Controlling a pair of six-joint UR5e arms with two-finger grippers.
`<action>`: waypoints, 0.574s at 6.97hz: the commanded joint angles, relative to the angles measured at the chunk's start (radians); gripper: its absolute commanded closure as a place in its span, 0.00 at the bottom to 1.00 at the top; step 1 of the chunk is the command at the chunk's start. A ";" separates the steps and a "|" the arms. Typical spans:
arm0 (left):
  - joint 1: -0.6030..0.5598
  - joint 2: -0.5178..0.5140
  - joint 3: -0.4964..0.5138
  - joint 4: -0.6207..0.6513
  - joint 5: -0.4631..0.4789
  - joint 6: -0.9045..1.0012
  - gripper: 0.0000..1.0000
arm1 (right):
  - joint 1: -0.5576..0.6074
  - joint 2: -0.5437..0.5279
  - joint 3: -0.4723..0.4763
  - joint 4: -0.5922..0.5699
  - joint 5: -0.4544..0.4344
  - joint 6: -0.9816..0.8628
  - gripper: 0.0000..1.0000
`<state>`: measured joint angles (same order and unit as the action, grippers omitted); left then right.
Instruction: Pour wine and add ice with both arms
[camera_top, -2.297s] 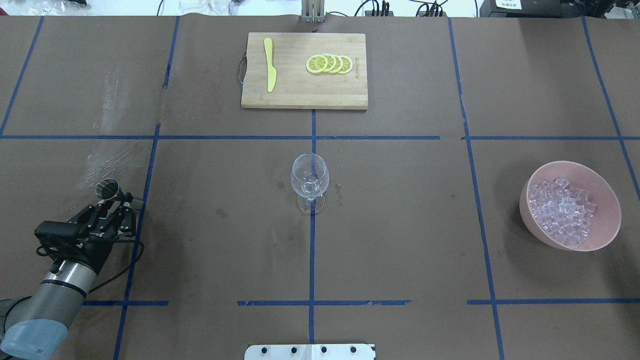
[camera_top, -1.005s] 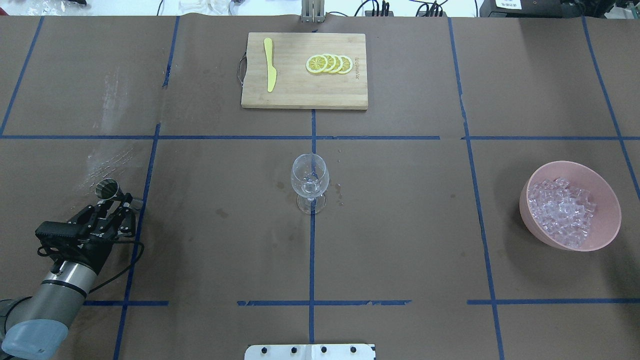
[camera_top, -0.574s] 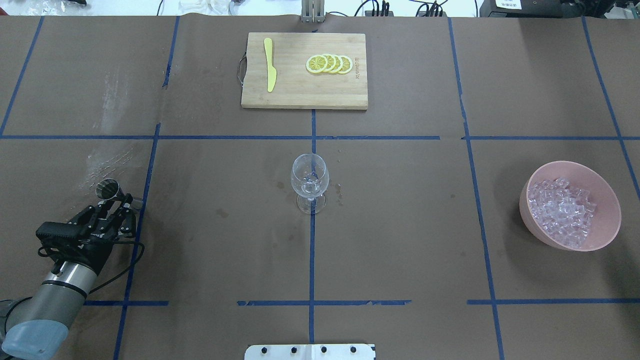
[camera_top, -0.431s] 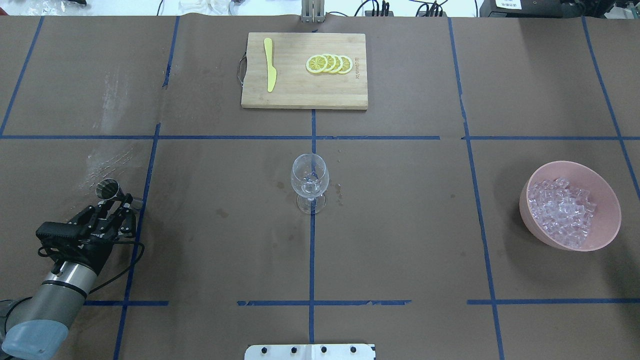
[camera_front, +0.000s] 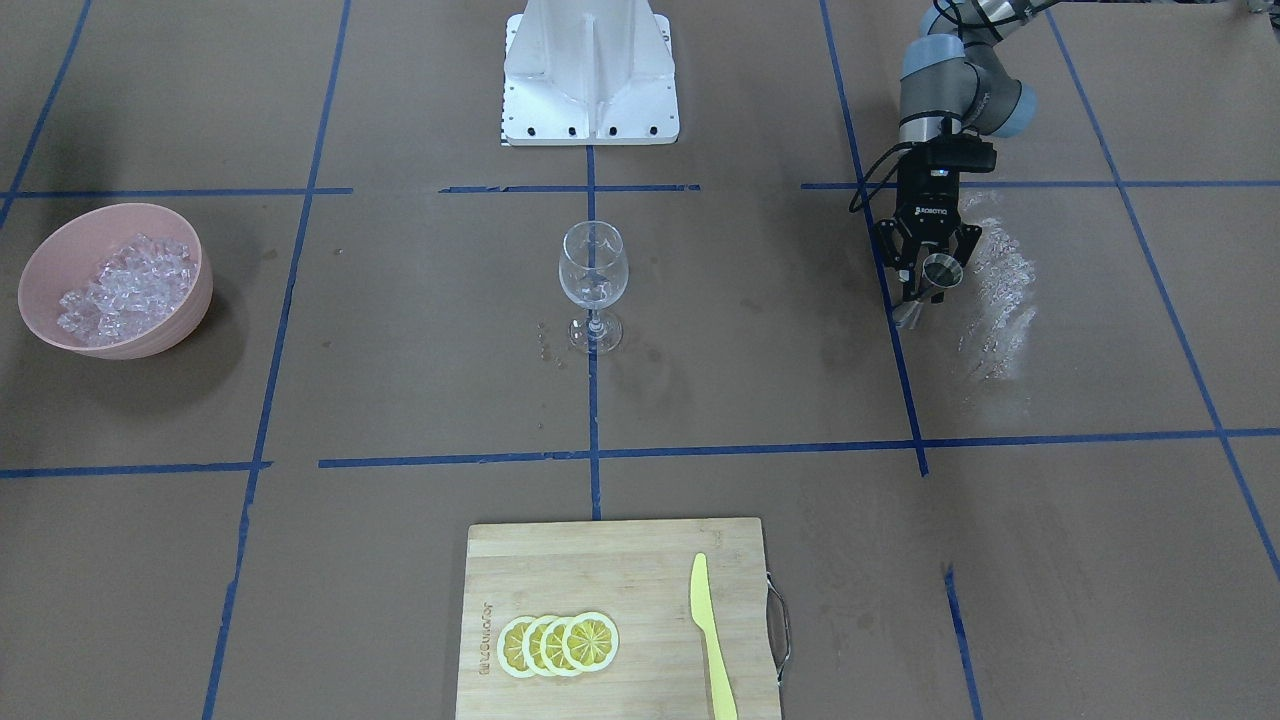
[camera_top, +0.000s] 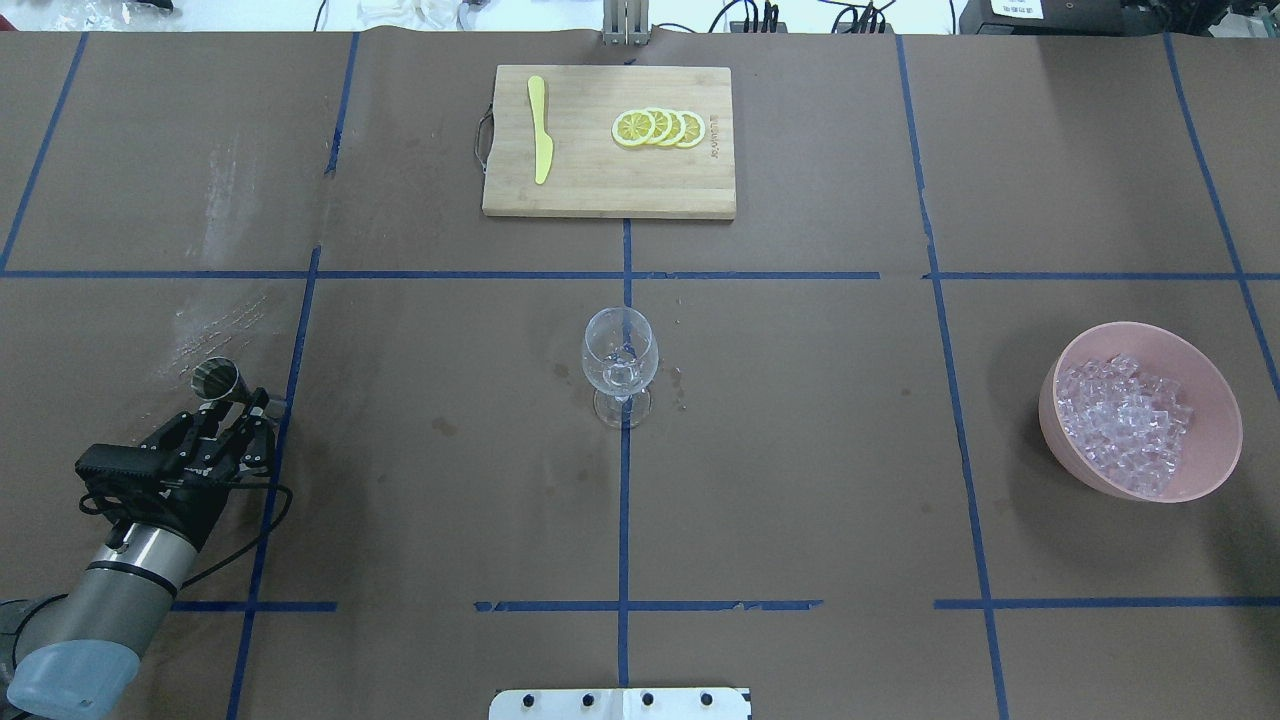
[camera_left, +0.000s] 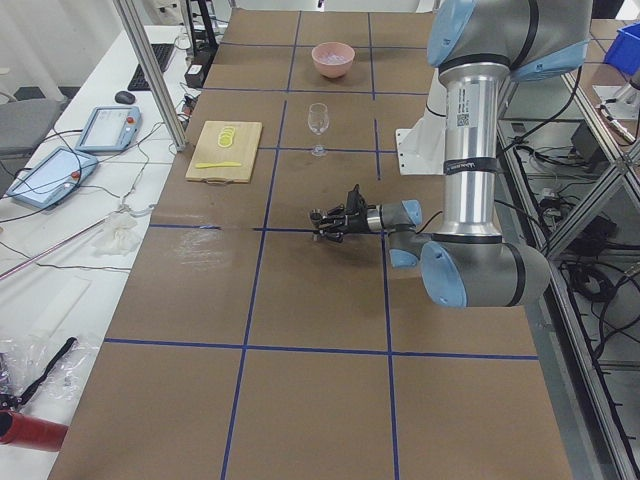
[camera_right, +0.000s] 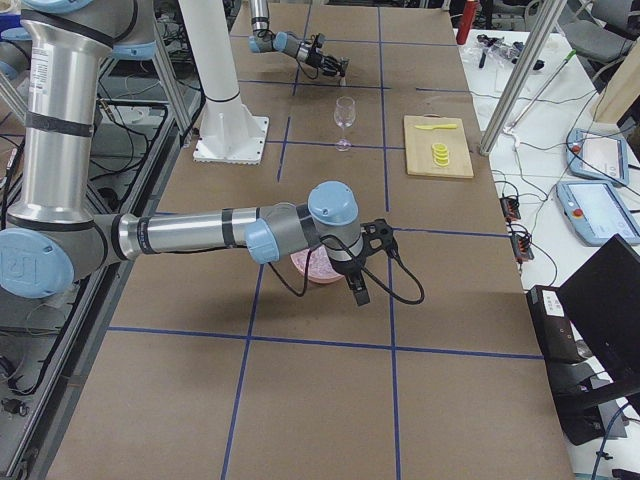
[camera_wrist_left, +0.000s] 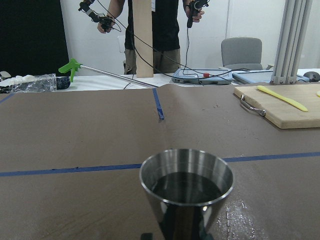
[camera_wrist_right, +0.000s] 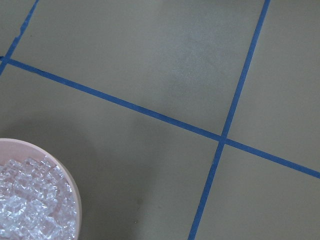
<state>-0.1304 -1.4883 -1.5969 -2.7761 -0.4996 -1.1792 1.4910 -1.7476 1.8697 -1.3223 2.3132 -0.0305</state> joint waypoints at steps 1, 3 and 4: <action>0.002 -0.006 0.000 0.001 -0.001 0.001 0.64 | 0.000 0.000 -0.001 0.000 0.000 0.000 0.00; 0.000 -0.006 -0.003 -0.002 -0.001 0.000 1.00 | 0.000 0.000 -0.001 0.000 0.000 0.000 0.00; -0.001 -0.004 -0.009 -0.003 0.003 0.000 1.00 | 0.000 0.000 0.000 0.000 0.000 0.001 0.00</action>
<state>-0.1304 -1.4937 -1.6005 -2.7778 -0.4990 -1.1795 1.4910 -1.7473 1.8686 -1.3223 2.3133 -0.0304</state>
